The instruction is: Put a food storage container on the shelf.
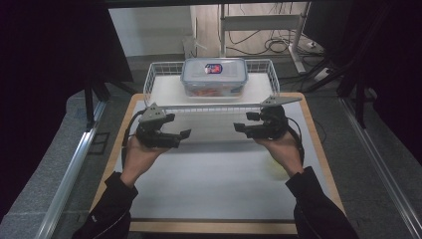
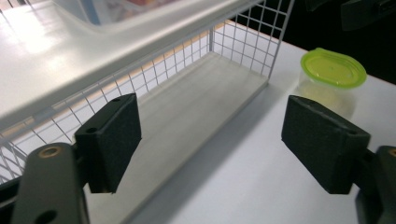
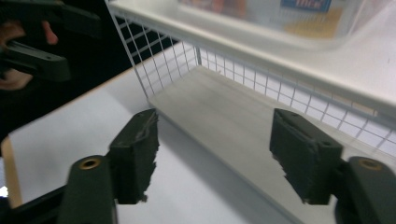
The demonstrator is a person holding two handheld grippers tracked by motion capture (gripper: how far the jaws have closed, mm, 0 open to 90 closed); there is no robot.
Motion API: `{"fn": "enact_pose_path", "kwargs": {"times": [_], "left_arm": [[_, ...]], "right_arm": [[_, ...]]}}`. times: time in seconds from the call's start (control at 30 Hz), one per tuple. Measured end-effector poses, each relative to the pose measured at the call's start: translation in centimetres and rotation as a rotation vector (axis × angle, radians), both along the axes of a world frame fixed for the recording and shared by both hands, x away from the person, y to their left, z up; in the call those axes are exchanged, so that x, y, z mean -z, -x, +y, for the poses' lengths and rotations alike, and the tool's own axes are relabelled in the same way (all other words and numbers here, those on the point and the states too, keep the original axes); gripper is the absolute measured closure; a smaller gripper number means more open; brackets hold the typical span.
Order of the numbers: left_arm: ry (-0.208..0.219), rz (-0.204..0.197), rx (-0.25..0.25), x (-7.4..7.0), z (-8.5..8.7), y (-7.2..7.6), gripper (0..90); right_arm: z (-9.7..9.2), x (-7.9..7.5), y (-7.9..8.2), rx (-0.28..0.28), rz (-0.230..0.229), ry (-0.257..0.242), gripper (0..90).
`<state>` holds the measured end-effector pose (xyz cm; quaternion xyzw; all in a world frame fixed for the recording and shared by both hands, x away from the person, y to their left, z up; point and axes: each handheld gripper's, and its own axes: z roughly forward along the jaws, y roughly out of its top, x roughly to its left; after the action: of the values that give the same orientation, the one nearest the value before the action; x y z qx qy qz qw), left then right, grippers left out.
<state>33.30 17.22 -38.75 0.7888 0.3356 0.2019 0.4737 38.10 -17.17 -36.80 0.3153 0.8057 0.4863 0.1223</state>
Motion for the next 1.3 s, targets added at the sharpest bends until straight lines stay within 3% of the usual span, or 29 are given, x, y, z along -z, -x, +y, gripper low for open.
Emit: {"fn": "enact_pose_path", "kwargs": {"times": [0.13,0.23,0.37,0.47,0.6,0.77,0.9,1.03,1.13,1.2,1.3], "left_arm": [[-0.008,0.018,0.005,1.2,-0.1,1.4,14.5],[-0.023,0.031,0.004,2.2,-0.2,2.2,12.0],[-0.012,0.057,0.014,3.3,-0.3,3.3,7.9],[-0.032,0.059,0.012,4.1,-0.3,4.0,5.0],[-0.005,0.059,-0.007,5.4,0.1,5.3,2.8],[-0.002,0.056,-0.018,6.8,0.7,6.7,2.8],[-0.041,-0.006,-0.023,8.0,0.8,7.9,4.1],[-0.037,-0.026,-0.014,9.4,1.0,8.6,3.5],[-0.042,-0.01,-0.016,10.8,1.1,9.0,3.4],[-0.078,0.017,-0.011,11.6,1.1,9.1,2.7],[-0.129,0.009,-0.029,11.9,1.1,9.3,2.7]], "right_arm": [[-0.5,1.1,1.3,-0.001,-0.027,0.02,24.7],[-0.9,1.8,2.0,-0.003,-0.03,0.022,21.6],[-1.3,2.8,2.9,0.001,-0.027,0.015,17.5],[-1.6,3.4,3.6,0.005,-0.029,0.024,13.9],[-2.0,4.4,4.5,0.009,-0.031,0.04,10.1],[-2.6,5.3,5.8,0.008,-0.028,0.033,8.2],[-3.1,6.4,6.8,0.005,-0.025,0.037,8.2],[-3.4,8.0,7.9,0.0,-0.012,0.058,8.3],[-3.6,9.2,8.7,-0.005,0.001,0.081,8.3],[-3.7,9.9,9.1,-0.005,0.011,0.102,8.3],[-3.7,10.7,9.3,0.001,0.015,0.134,8.3]]}}
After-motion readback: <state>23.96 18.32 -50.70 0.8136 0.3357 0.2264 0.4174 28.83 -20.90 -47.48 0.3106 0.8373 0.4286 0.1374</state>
